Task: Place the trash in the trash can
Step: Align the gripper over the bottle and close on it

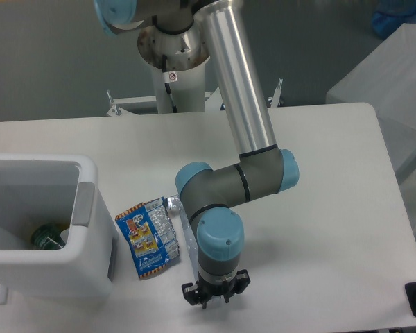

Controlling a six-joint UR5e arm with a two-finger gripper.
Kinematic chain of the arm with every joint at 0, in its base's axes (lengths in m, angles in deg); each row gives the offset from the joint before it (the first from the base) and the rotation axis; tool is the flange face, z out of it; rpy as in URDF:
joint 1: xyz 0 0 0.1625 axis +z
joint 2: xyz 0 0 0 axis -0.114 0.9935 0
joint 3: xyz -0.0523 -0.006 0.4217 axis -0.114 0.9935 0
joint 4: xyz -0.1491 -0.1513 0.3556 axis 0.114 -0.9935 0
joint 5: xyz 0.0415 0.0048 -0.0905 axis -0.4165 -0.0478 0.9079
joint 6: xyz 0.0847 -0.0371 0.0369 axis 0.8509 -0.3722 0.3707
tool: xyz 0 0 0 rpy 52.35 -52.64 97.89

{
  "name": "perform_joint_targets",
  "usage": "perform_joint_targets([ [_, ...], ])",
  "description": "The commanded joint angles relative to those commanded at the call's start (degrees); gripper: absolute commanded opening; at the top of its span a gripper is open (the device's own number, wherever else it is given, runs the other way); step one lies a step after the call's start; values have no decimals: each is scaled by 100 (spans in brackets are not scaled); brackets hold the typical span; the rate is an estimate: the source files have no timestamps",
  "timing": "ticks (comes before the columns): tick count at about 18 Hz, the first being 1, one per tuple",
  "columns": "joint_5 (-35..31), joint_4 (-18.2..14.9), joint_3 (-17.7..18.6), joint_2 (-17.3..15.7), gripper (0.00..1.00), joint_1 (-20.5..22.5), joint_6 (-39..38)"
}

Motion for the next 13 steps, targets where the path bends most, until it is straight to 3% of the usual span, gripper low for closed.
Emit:
perform_joint_targets([
  [7, 0, 0, -9, -17, 51, 0, 0],
  [13, -9, 0, 0, -26, 44, -9, -35],
])
